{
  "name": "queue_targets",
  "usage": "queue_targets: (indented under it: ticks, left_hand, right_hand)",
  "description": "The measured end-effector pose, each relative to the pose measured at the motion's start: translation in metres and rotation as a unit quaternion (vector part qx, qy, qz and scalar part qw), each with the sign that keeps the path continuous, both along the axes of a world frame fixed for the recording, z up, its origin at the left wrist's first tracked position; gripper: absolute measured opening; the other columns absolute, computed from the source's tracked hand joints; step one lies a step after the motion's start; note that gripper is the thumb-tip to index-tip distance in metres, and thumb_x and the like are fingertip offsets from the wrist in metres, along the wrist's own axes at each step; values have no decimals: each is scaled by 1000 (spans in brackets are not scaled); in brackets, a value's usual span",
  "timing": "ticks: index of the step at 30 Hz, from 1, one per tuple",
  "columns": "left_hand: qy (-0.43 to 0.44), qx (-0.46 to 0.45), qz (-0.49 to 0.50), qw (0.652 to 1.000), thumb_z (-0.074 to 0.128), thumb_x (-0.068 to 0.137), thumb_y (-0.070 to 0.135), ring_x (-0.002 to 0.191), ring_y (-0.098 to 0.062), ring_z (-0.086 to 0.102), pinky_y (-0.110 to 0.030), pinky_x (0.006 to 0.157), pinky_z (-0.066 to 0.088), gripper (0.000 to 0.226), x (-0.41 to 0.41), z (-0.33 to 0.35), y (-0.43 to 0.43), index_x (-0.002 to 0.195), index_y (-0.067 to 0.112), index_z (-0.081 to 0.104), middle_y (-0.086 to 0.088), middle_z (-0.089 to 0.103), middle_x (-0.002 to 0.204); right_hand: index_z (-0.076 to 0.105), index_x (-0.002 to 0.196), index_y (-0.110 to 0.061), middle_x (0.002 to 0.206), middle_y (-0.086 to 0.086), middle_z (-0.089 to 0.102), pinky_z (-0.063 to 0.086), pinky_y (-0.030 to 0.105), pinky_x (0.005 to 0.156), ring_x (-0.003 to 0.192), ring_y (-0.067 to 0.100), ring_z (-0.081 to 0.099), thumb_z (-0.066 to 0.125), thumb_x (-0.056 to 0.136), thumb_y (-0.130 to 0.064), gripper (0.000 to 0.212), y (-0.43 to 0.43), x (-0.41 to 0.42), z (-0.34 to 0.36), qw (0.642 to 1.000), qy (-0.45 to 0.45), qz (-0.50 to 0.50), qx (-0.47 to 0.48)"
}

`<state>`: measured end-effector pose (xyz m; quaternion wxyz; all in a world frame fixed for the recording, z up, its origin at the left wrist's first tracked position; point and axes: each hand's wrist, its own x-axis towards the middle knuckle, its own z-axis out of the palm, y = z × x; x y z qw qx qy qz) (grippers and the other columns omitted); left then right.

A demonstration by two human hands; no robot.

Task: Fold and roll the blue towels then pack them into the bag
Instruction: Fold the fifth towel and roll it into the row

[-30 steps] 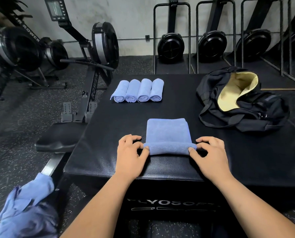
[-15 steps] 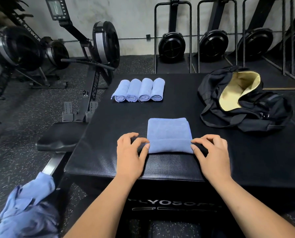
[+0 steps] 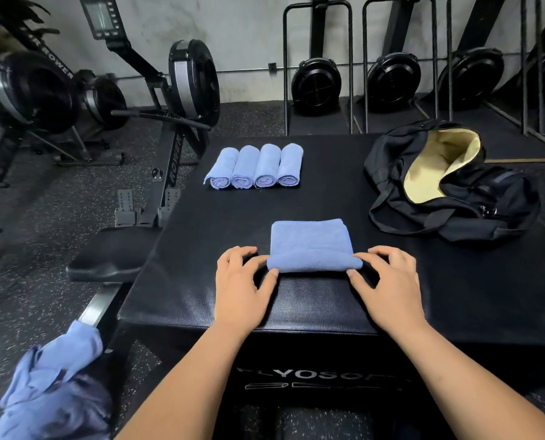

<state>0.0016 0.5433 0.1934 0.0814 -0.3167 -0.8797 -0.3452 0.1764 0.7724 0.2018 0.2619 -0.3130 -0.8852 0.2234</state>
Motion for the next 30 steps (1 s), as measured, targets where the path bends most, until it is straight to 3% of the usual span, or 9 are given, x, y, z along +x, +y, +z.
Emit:
queue_targets:
  ticks: [6, 9, 14, 18, 21, 23, 25, 27, 30]
  left_hand:
    - [-48, 25, -23, 998, 58, 95, 54, 140, -12, 32, -33, 115, 28, 28, 2, 3, -4, 80, 33, 68, 21, 59, 129]
    - [-48, 33, -6, 998, 55, 90, 61, 137, -12, 35, -29, 112, 27, 31, 4, 7, -1, 78, 35, 67, 21, 61, 122]
    - [-6, 62, -9, 998, 70, 94, 44, 126, -12, 41, -33, 109, 36, 19, 6, 12, -2, 109, 37, 61, 19, 58, 120]
    - [32, 52, -42, 997, 69, 100, 31, 134, -16, 40, -34, 113, 35, 11, 8, 9, -3, 108, 37, 67, 13, 53, 132]
    - [37, 38, -24, 998, 60, 105, 38, 138, -20, 37, -41, 115, 36, 17, 8, 6, -1, 119, 37, 69, 13, 53, 135]
    - [29, -6, -23, 999, 56, 103, 52, 144, -21, 32, -43, 119, 34, 32, 8, 6, 0, 131, 38, 64, 11, 51, 141]
    - [33, -53, -35, 997, 58, 98, 61, 148, -22, 27, -42, 123, 29, 47, 7, 5, 1, 140, 39, 58, 11, 48, 147]
    - [28, -54, -39, 997, 60, 98, 57, 150, -22, 24, -42, 124, 28, 47, 4, 4, 0, 141, 41, 56, 11, 47, 149]
    - [5, -29, -35, 999, 57, 102, 54, 151, -20, 21, -39, 124, 26, 39, 1, 4, -1, 138, 40, 60, 12, 47, 148]
  right_hand:
    - [74, 83, -30, 113, -23, 57, 50, 47, 97, 123, 12, 40, 74, 85, -41, 11, 2, 4, 0, 996, 55, 7, -68]
    - [64, 72, -32, 108, -22, 57, 50, 47, 94, 118, 13, 40, 74, 84, -42, 18, -1, 3, 3, 996, 44, 2, -74]
    - [66, 107, -41, 119, -18, 48, 48, 39, 93, 121, 12, 40, 74, 88, -44, 20, -8, 5, 12, 997, 49, -4, -55]
    - [74, 106, -35, 122, -14, 51, 47, 42, 96, 119, 17, 43, 76, 93, -28, 15, -11, 6, 6, 996, 80, 29, 25]
    - [76, 113, -35, 123, -9, 53, 48, 50, 98, 122, 21, 44, 69, 98, -32, 16, -8, 4, 1, 996, 79, 12, 37]
    - [73, 122, -36, 129, -8, 52, 47, 50, 102, 128, 21, 42, 62, 99, -44, 27, -8, 3, 1, 998, 55, 11, 34]
    - [68, 130, -37, 136, -8, 48, 44, 46, 108, 134, 20, 38, 68, 92, -52, 41, -8, 2, 3, 999, 6, 24, 35]
    - [64, 134, -38, 140, -9, 45, 41, 45, 110, 138, 19, 35, 75, 85, -48, 52, -7, 3, 4, 999, -20, 33, 27]
    - [66, 131, -36, 135, -11, 47, 42, 47, 109, 137, 19, 36, 75, 85, -45, 48, -5, 2, 5, 999, -11, 31, 12]
